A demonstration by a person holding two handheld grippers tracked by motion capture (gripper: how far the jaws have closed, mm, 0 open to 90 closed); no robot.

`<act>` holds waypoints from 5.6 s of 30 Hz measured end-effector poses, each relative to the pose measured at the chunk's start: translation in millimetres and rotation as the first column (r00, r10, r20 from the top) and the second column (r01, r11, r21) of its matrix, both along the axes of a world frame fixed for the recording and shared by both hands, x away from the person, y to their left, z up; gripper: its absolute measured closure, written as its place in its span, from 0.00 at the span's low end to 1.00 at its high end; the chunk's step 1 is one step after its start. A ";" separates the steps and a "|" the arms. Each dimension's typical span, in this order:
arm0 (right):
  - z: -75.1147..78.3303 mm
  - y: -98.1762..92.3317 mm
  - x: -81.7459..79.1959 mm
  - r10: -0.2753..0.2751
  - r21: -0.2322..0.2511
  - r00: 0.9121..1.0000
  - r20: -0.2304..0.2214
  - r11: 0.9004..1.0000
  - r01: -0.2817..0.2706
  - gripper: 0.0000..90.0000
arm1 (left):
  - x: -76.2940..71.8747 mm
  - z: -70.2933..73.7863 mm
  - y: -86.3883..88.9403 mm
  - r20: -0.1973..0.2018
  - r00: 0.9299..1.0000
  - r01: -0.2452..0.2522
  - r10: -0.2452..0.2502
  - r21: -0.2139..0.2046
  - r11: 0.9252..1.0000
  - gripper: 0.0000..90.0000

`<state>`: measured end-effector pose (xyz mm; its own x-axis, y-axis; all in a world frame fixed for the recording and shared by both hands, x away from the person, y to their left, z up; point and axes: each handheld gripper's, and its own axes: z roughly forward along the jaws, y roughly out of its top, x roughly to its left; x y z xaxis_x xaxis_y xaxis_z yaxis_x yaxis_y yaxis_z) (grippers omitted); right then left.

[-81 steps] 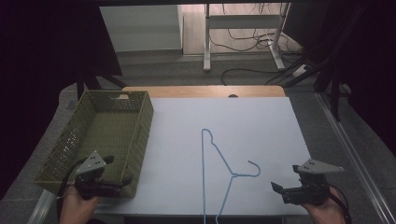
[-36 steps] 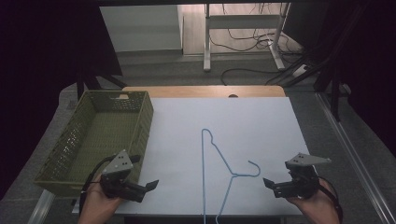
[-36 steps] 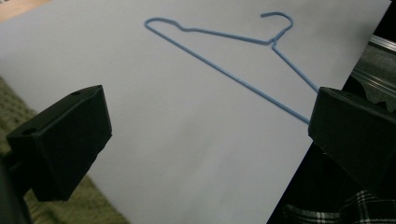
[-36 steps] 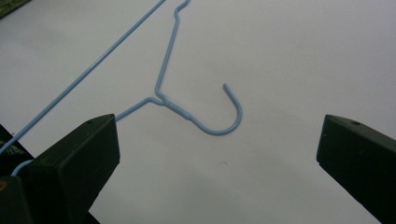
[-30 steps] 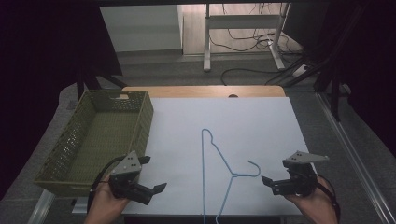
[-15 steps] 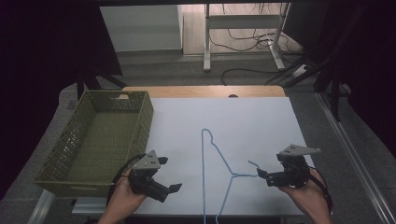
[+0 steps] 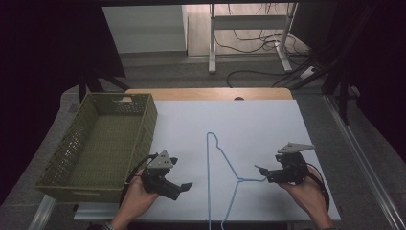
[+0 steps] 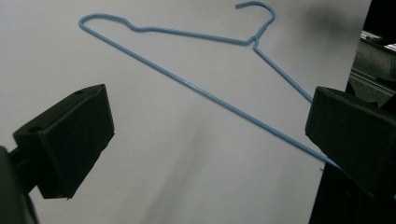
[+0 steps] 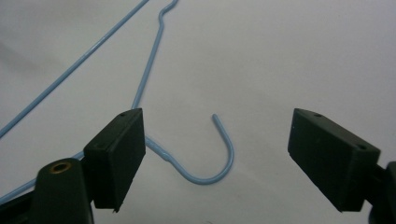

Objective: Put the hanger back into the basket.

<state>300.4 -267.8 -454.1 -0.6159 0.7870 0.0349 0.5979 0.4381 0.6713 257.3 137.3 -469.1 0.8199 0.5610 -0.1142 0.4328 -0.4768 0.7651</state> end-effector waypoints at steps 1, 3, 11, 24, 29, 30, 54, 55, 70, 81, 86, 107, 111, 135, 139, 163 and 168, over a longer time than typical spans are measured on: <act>-1.2 0.2 1.4 0.001 -0.003 1.000 0.002 1.000 -0.001 0.23 | 1.4 -0.8 -0.7 0.000 1.000 -0.003 0.003 0.000 1.000 0.02; -3.5 0.7 3.6 -0.004 -0.009 1.000 0.002 1.000 0.004 0.25 | 4.2 -2.2 -2.1 0.004 1.000 -0.008 0.008 0.005 1.000 0.02; -12.3 2.2 11.1 -0.007 -0.032 1.000 0.007 0.999 0.008 0.43 | 14.1 -9.4 -10.6 0.009 1.000 -0.007 0.007 0.024 1.000 0.02; -25.1 10.6 23.1 0.060 -0.079 0.998 -0.033 0.995 -0.063 0.59 | 22.9 -17.0 -26.3 0.014 1.000 0.012 -0.012 0.050 0.999 0.03; -32.5 8.1 26.2 0.072 -0.112 0.997 -0.036 0.991 -0.075 0.65 | 22.3 -20.0 -29.8 0.010 1.000 0.025 -0.025 0.063 0.998 0.03; -33.7 7.8 26.8 0.076 -0.115 0.996 -0.040 0.990 -0.080 0.66 | 22.1 -20.7 -30.5 0.010 1.000 0.026 -0.027 0.066 0.997 0.03; -50.6 9.1 42.0 0.158 -0.172 0.983 -0.098 0.970 -0.173 0.95 | 18.6 -27.7 -42.1 -0.030 0.999 0.039 -0.037 0.049 0.998 0.02; -50.4 9.7 42.1 0.160 -0.180 0.983 -0.094 0.968 -0.175 0.95 | 18.4 -27.7 -42.8 -0.031 0.999 0.040 -0.038 0.050 0.998 0.03; -28.4 14.9 32.8 0.184 -0.193 0.983 -0.007 0.964 -0.182 0.96 | 21.7 -32.8 -107.9 -0.121 0.983 0.154 -0.141 0.103 0.983 0.12; -18.8 16.0 27.9 0.179 -0.172 0.984 0.018 0.970 -0.173 0.96 | 29.6 -48.8 -151.5 -0.227 0.952 0.235 -0.206 0.108 0.966 0.19; -16.6 17.4 26.0 0.184 -0.169 0.983 0.024 0.970 -0.177 0.96 | 28.0 -48.5 -162.4 -0.230 0.951 0.247 -0.208 0.155 0.957 0.41; 8.8 22.5 9.6 0.177 -0.080 0.978 0.110 0.982 -0.169 0.76 | 29.4 -41.0 -138.0 -0.357 0.932 0.102 -0.064 0.088 0.991 0.89; 31.2 7.0 3.4 0.118 0.009 0.974 0.194 0.992 -0.122 0.70 | 32.7 -31.3 -114.6 -0.351 0.935 0.063 -0.041 0.051 0.997 0.96; 31.0 55.6 -14.8 0.263 0.137 0.951 0.161 0.949 -0.285 0.62 | 40.9 2.6 -51.5 -0.369 0.926 -0.020 -0.077 -0.250 0.968 0.96; 33.2 76.7 -19.0 0.302 0.152 0.935 0.185 0.931 -0.331 0.62 | 40.2 1.8 -54.1 -0.372 0.925 -0.019 -0.081 -0.258 0.966 0.96; 46.7 130.6 -18.5 0.319 0.048 0.914 0.252 0.939 -0.341 0.94 | 24.2 30.6 -50.1 -0.174 0.984 0.040 -0.036 0.021 0.999 0.31; 49.5 135.5 -16.9 0.314 0.049 0.919 0.239 0.941 -0.334 0.94 | 27.5 38.1 -60.5 -0.183 0.983 0.053 -0.034 0.099 0.994 0.36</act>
